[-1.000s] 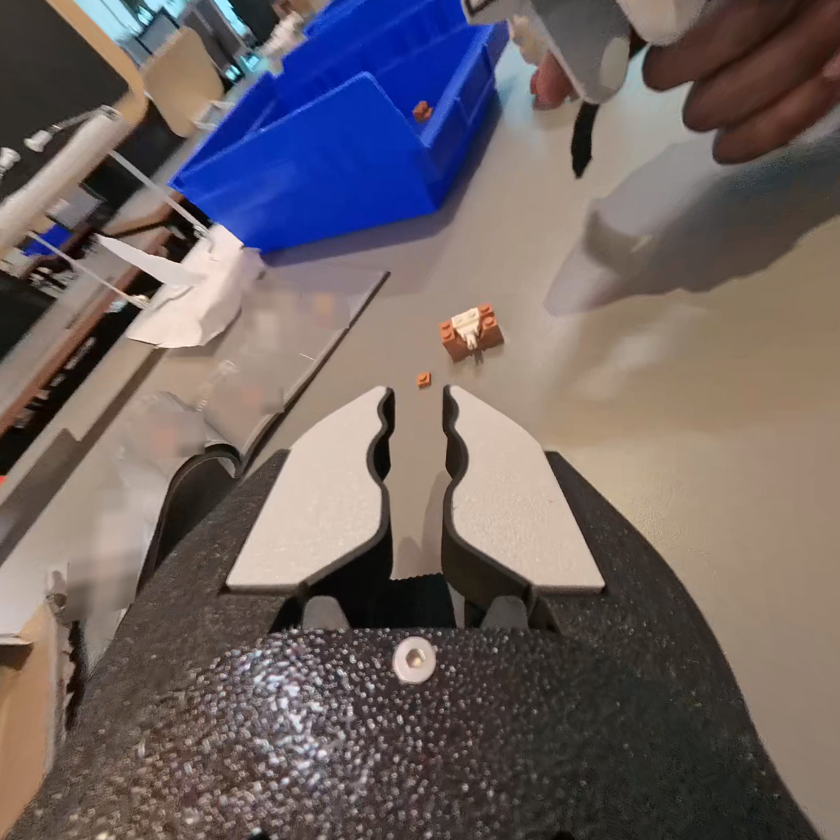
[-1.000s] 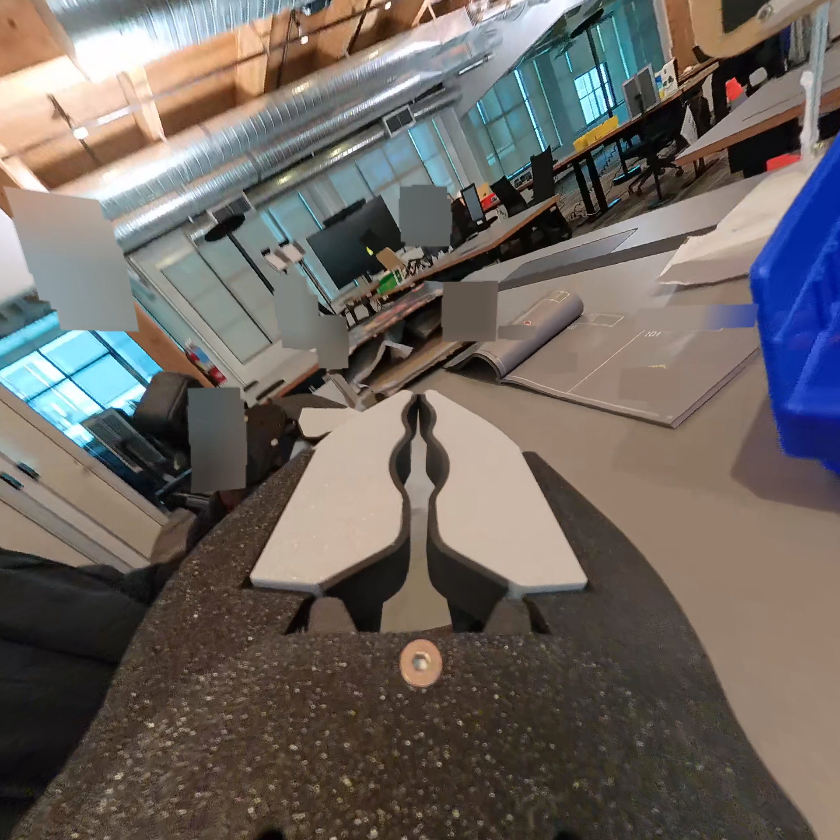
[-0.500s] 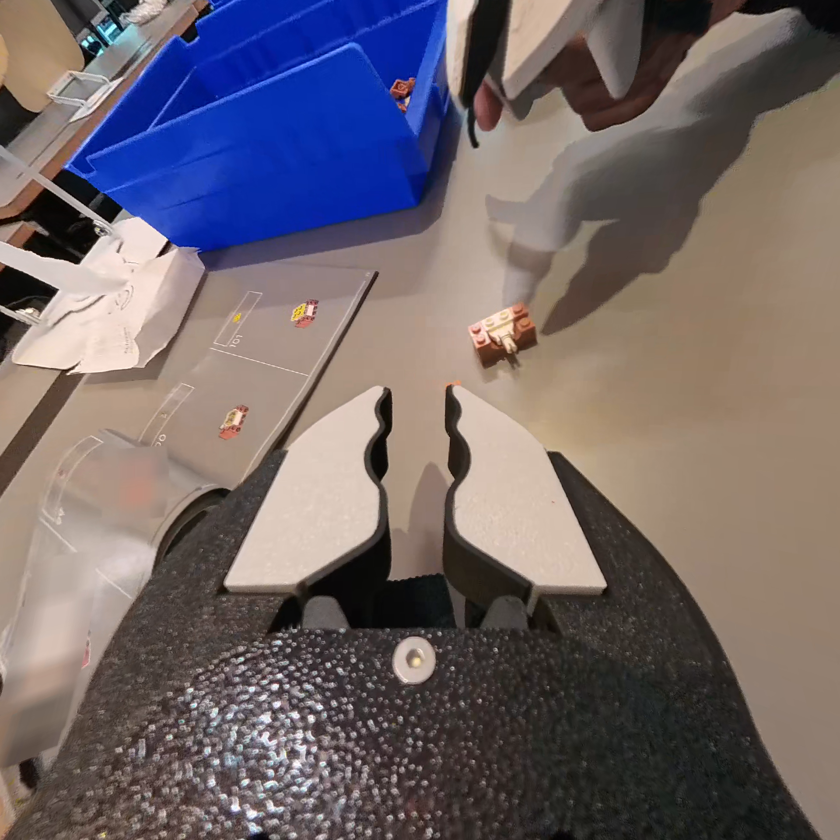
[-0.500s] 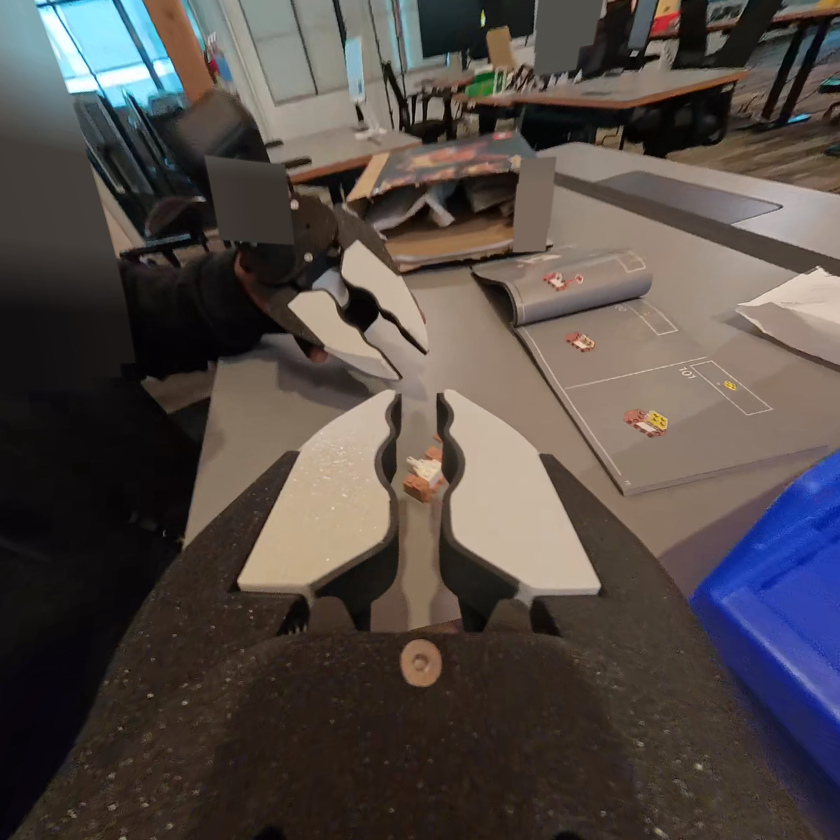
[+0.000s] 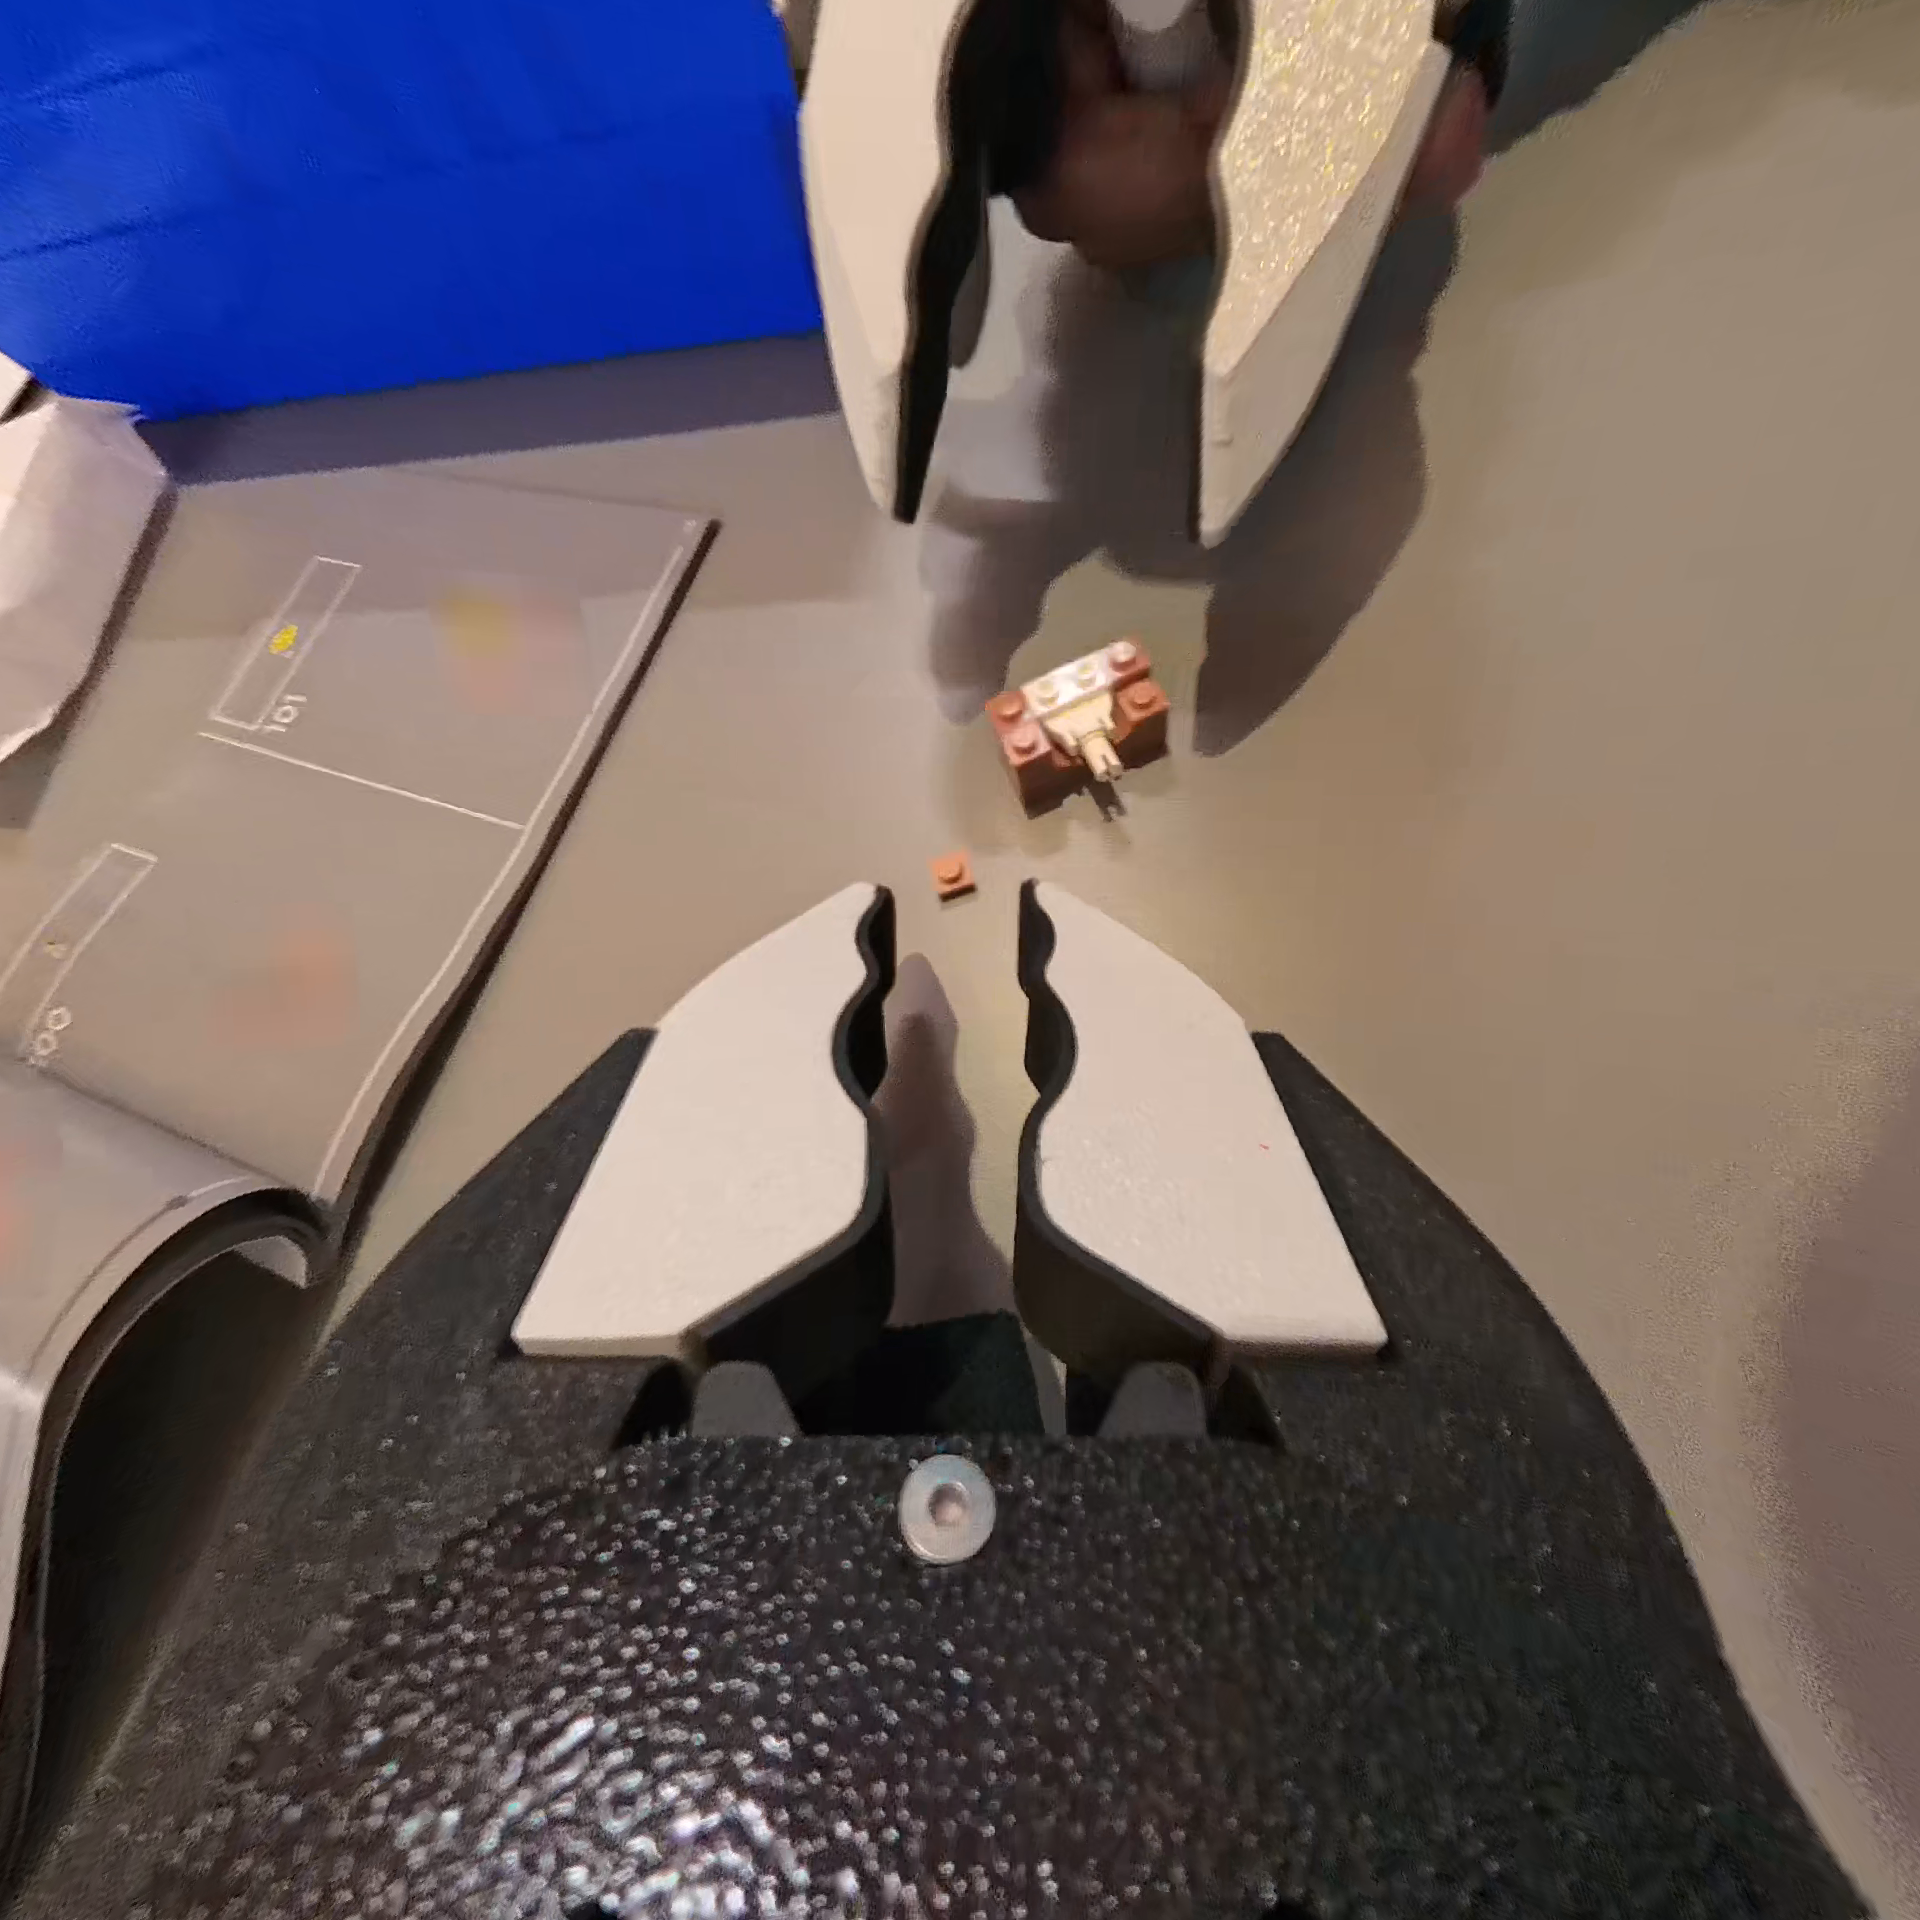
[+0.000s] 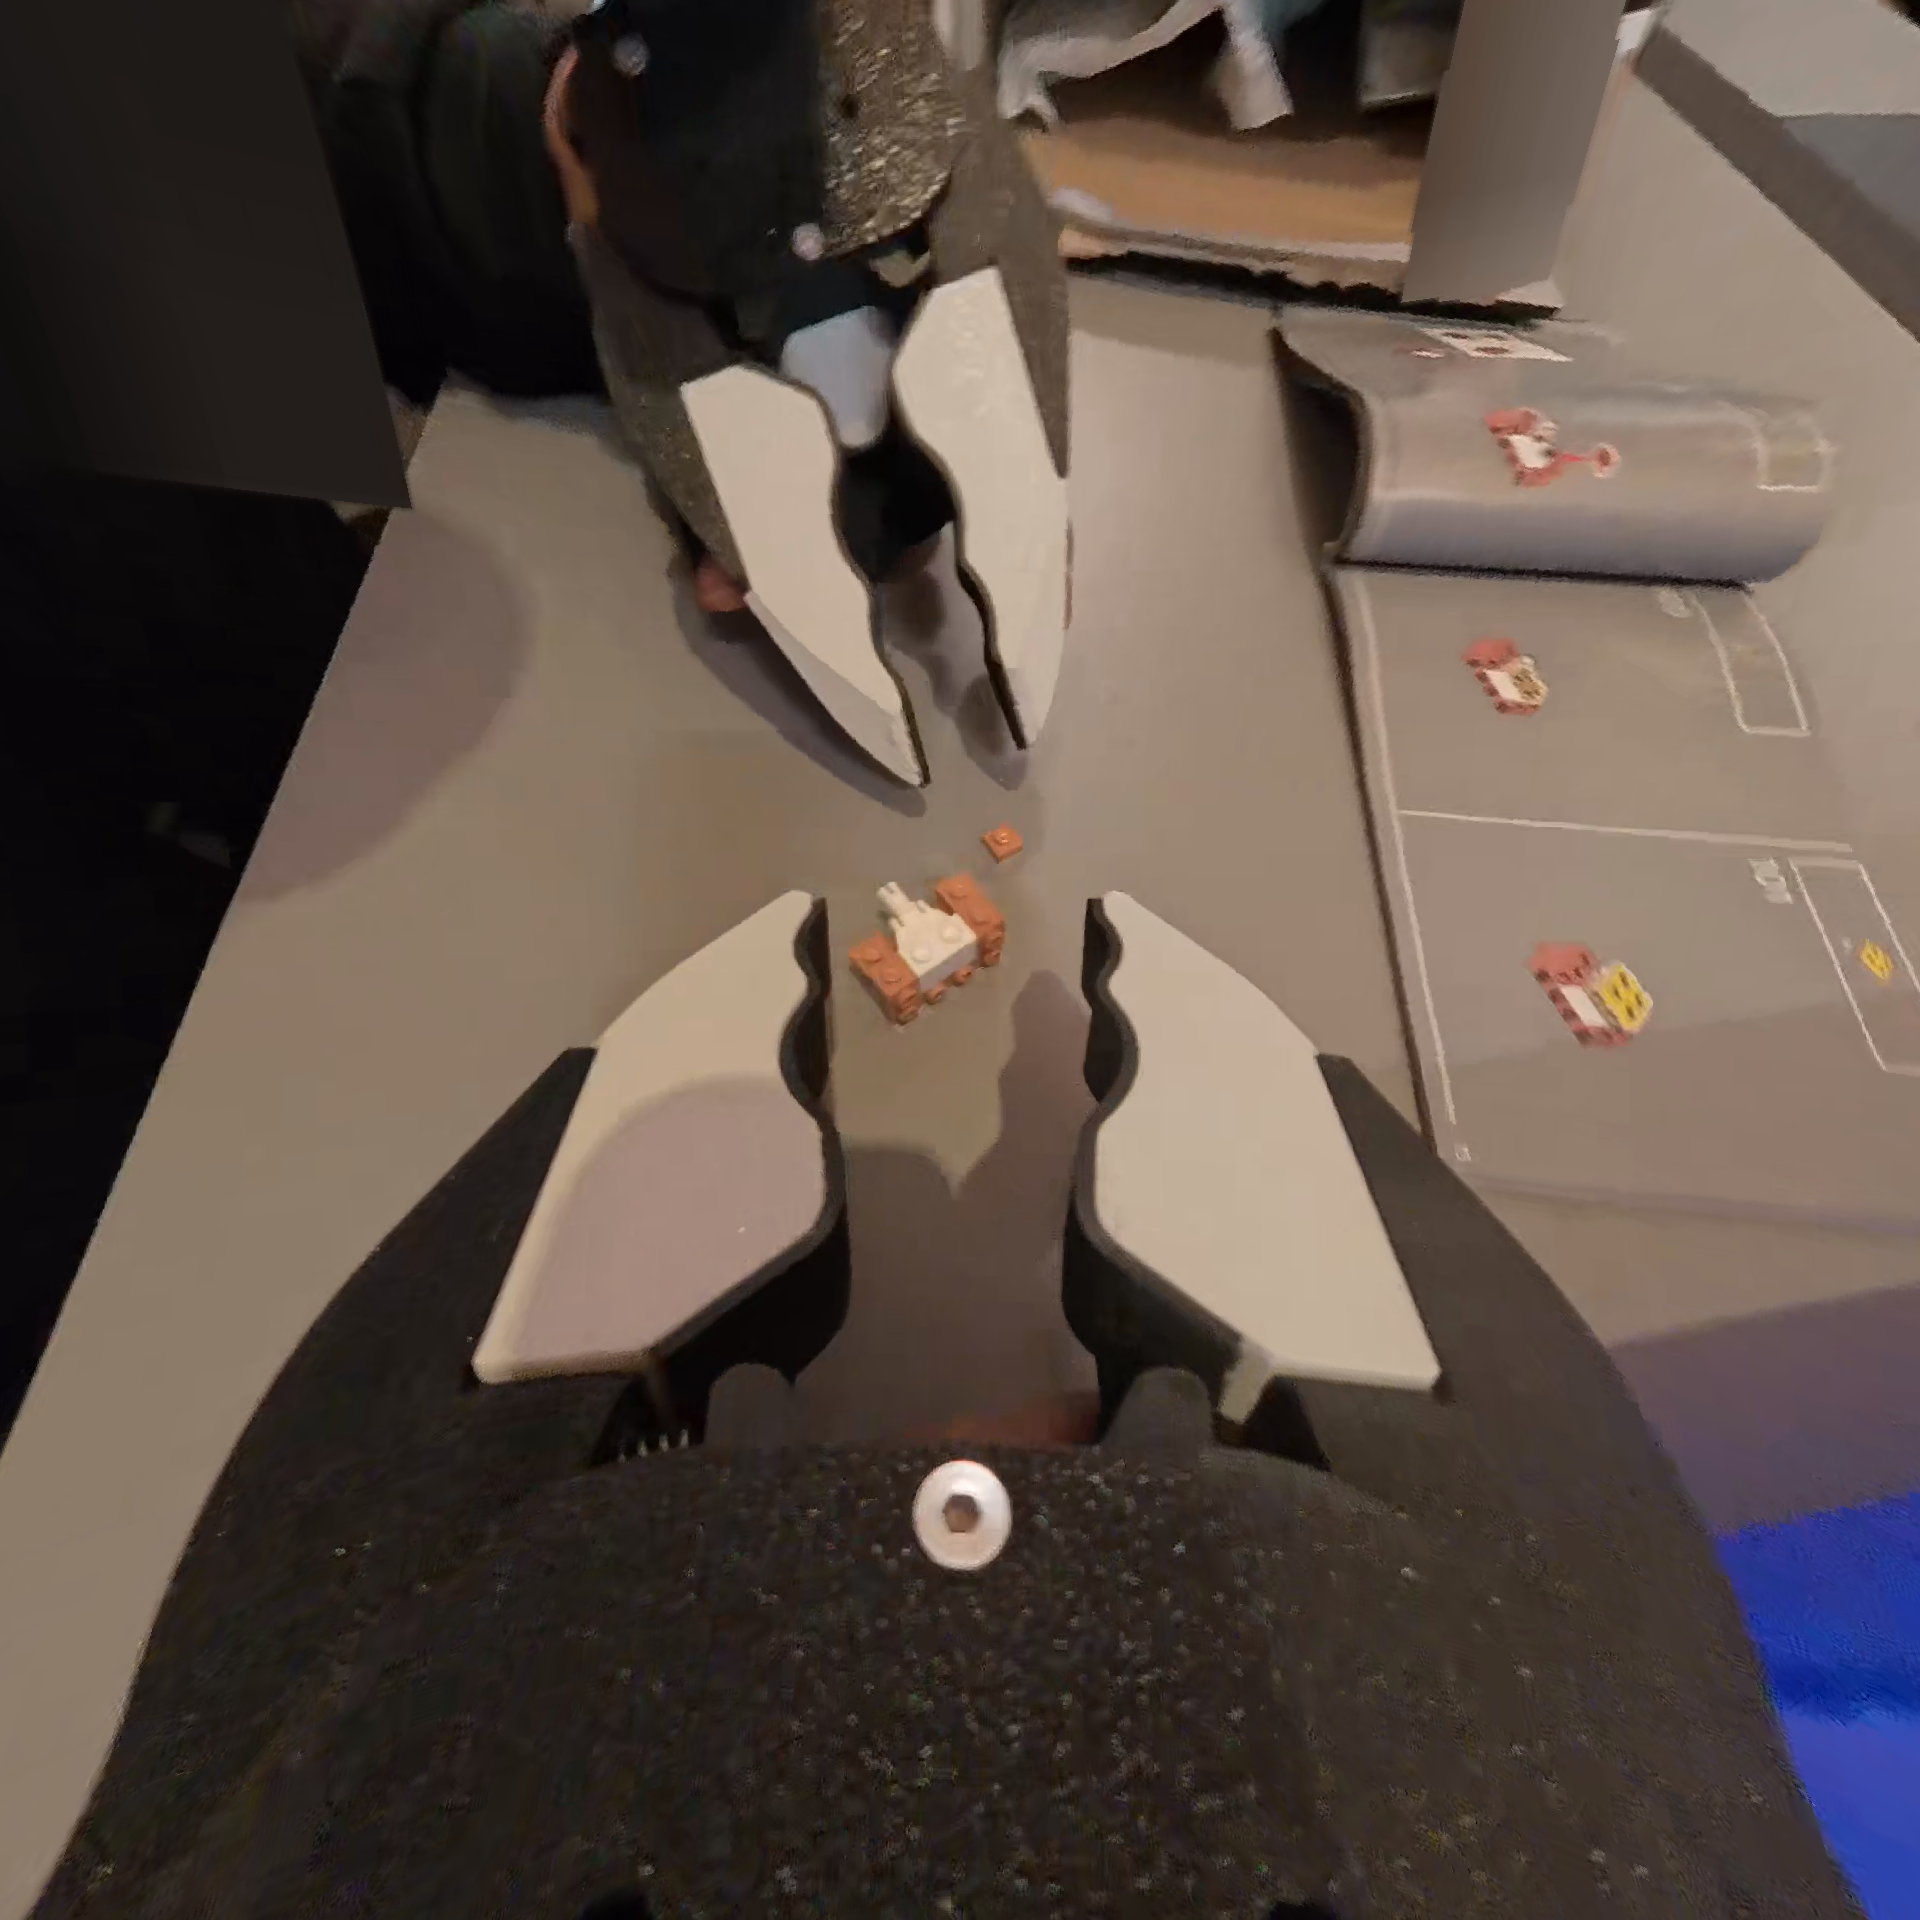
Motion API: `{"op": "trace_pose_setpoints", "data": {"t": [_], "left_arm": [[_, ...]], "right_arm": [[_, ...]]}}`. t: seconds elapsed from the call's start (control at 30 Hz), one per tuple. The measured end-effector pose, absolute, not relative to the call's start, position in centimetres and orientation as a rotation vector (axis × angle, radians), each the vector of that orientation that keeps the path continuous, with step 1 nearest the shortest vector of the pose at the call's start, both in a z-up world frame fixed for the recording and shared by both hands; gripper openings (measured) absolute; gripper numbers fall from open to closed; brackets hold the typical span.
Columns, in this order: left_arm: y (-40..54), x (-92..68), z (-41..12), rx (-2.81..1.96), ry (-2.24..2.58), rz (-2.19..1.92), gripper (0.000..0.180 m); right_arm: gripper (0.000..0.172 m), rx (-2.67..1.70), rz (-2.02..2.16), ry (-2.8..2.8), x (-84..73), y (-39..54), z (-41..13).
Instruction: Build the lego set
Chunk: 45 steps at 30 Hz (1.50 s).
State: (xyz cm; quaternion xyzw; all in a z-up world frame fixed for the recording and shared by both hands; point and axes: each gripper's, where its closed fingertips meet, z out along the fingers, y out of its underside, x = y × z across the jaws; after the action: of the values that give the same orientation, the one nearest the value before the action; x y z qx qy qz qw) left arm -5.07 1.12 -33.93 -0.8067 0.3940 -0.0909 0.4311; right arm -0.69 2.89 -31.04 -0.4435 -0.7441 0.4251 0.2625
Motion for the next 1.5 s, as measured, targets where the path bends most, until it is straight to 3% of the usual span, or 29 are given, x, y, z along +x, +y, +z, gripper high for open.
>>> {"op": "trace_pose_setpoints", "data": {"t": [0.3,0.5,0.67,0.83,1.0,1.2,1.5], "left_arm": [[1.9,-4.6,-34.8,-2.072,1.008,-0.203,0.017],[2.2,-4.5,-35.1,-2.109,1.029,-0.219,0.016],[1.9,-4.3,-35.2,-2.101,1.061,-0.325,0.005],[1.6,-5.0,-35.1,-2.092,1.060,-0.329,0.018],[1.9,-4.7,-35.2,-2.107,1.049,-0.331,0.019],[2.3,-4.1,-35.4,-2.155,1.020,-0.335,0.007],[1.9,-3.8,-35.0,-2.097,1.062,-0.368,0.003]], "right_arm": [[0.051,-1.036,0.943,-2.240,-0.4,2.5,-33.7],[0.047,-0.992,0.888,-2.316,-1.1,2.2,-34.8],[0.036,-1.042,0.870,-2.273,-1.9,1.9,-34.8],[0.043,-1.094,0.822,-2.203,-1.9,1.7,-34.6],[0.048,-1.112,0.870,-2.213,-1.7,2.0,-34.5],[0.037,-1.095,0.886,-2.297,-1.7,1.2,-35.0],[0.036,-1.155,0.849,-2.198,-1.9,1.9,-34.8]]}}
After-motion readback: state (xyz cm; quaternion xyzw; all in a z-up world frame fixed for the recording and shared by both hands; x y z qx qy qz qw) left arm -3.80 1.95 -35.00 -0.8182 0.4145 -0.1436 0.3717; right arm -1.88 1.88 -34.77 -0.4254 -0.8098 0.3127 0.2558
